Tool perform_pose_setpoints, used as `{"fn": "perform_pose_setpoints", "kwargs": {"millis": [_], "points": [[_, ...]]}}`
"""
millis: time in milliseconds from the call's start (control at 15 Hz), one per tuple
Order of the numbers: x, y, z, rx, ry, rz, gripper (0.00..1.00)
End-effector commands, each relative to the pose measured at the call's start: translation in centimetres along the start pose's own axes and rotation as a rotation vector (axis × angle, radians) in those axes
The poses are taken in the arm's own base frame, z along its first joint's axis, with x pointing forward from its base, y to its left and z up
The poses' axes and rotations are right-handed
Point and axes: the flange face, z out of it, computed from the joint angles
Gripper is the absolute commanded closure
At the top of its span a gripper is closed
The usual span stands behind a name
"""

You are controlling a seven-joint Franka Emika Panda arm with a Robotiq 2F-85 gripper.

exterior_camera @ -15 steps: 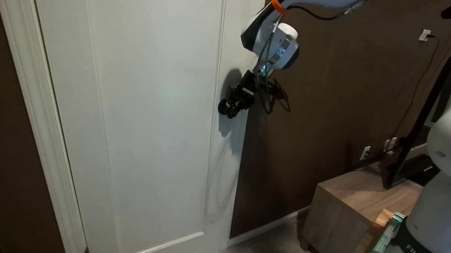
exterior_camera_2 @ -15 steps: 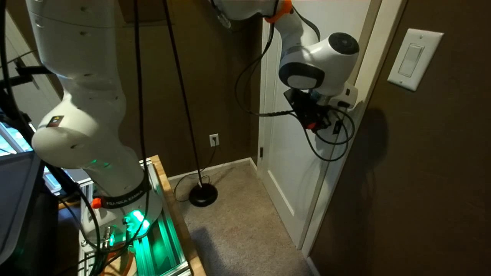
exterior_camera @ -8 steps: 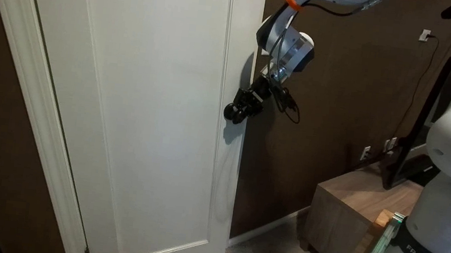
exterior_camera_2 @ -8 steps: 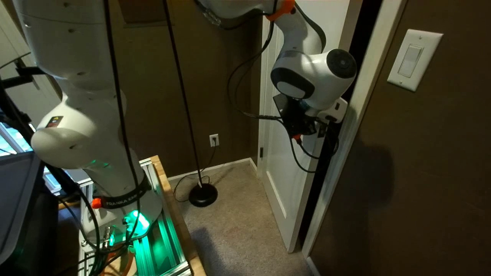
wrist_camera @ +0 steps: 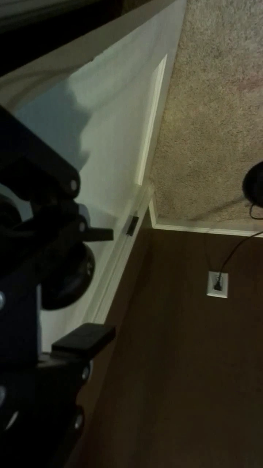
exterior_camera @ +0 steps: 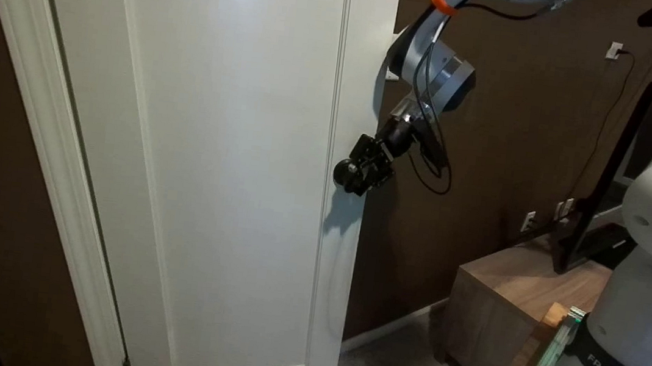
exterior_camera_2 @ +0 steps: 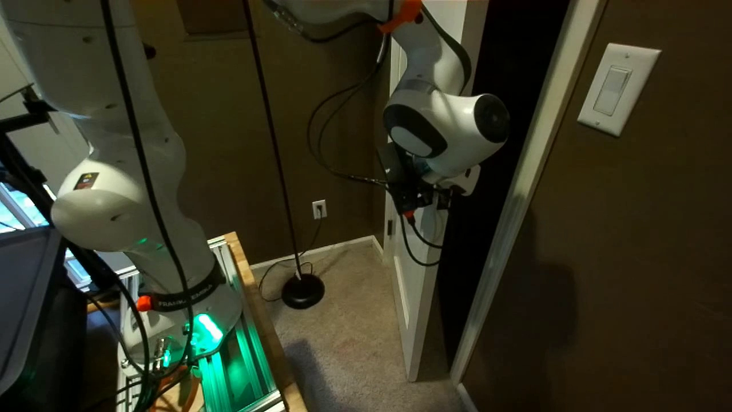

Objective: Open the door

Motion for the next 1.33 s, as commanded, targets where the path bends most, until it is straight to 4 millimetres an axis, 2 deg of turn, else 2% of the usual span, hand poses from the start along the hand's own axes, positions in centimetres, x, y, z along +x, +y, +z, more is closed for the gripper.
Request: {"fn": "perform_pose_setpoints", "kwargs": {"millis": [0,67,200,467,733,867,1133,1267], "points": [[-2.2,-2.5,0.7,0.042,-0.116,-0.053,0.06],[-2.6,-3.0,0.8,0.039,-0.153,-0.059,0.02],[-3.2,-3.5,0.6,-0.019,-0.206,-0.058,0.0],[-4.5,-3.5,-2.3,-0.241,-0.226,-0.032,0.0],[-6.3,-2.1,-6.7,-0.421,-0.24,-0.042,0.0],[-6.6,-1.1,-9.3,-0.444,-0.188,-0.019,0.0],[-5.4,1.3,-14.7,-0.423,0.016,0.113,0.0],[-4.0,1.7,-16.5,-0.384,0.096,0.175,0.0]]}}
